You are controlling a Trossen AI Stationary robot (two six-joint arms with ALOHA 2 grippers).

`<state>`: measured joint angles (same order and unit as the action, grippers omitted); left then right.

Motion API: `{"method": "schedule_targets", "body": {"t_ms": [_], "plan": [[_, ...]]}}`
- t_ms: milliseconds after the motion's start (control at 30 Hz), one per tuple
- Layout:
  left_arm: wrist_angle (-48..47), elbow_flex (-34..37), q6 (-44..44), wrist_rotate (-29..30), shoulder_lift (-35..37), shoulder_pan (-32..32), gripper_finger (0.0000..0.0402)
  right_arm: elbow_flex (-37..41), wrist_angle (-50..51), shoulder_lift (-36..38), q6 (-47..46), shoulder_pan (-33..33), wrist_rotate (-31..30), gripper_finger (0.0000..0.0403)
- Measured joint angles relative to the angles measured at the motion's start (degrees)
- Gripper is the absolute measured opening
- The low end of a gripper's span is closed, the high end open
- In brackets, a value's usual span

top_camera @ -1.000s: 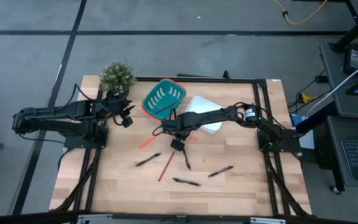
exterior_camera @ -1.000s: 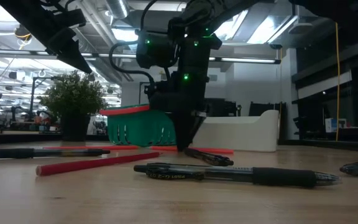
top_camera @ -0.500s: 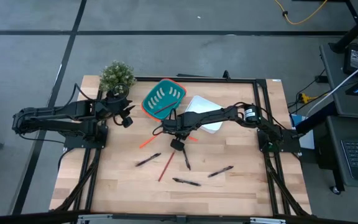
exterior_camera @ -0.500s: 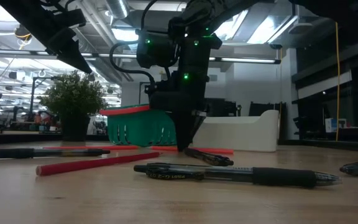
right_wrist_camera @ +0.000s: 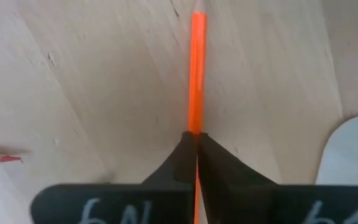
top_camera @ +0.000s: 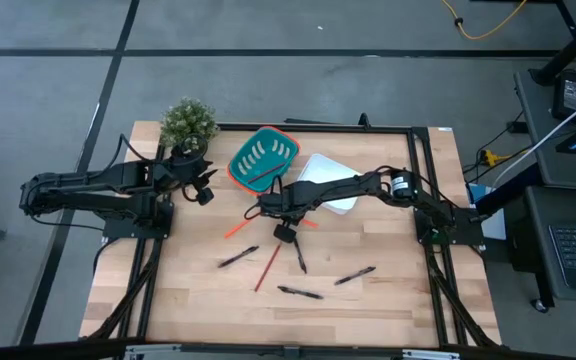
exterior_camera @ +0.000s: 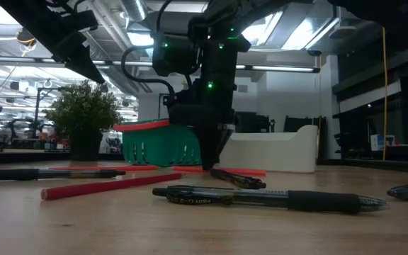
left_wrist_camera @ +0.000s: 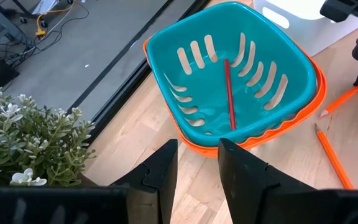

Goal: Sort pens & pencils
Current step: Put the right orange pencil into the blue bin

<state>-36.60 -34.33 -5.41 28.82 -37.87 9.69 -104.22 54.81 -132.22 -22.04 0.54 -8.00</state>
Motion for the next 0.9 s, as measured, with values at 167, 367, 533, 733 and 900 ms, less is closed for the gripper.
{"method": "schedule_targets", "body": {"t_ms": [167,367,533,733,900], "plan": [[0.0,0.0,0.0,0.01,0.0,0.0,0.011,0.0,0.0,0.02,0.0,0.06,0.0,0.0008],[0.0,0.0,0.0,0.0,0.0,0.0,0.011,-0.02,0.0,0.04,0.12,0.06,0.01,0.0009],[0.0,0.0,0.0,0.01,0.0,0.0,0.011,-0.04,-0.86,0.07,1.34,0.1,0.73,0.0011],[0.0,0.0,0.0,0.0,0.0,0.0,0.011,0.45,-3.11,0.17,1.75,0.15,2.78,0.0031],[0.0,0.0,0.0,0.01,0.0,0.0,0.011,0.57,-3.28,0.0,1.75,0.15,2.72,0.0059]]}}
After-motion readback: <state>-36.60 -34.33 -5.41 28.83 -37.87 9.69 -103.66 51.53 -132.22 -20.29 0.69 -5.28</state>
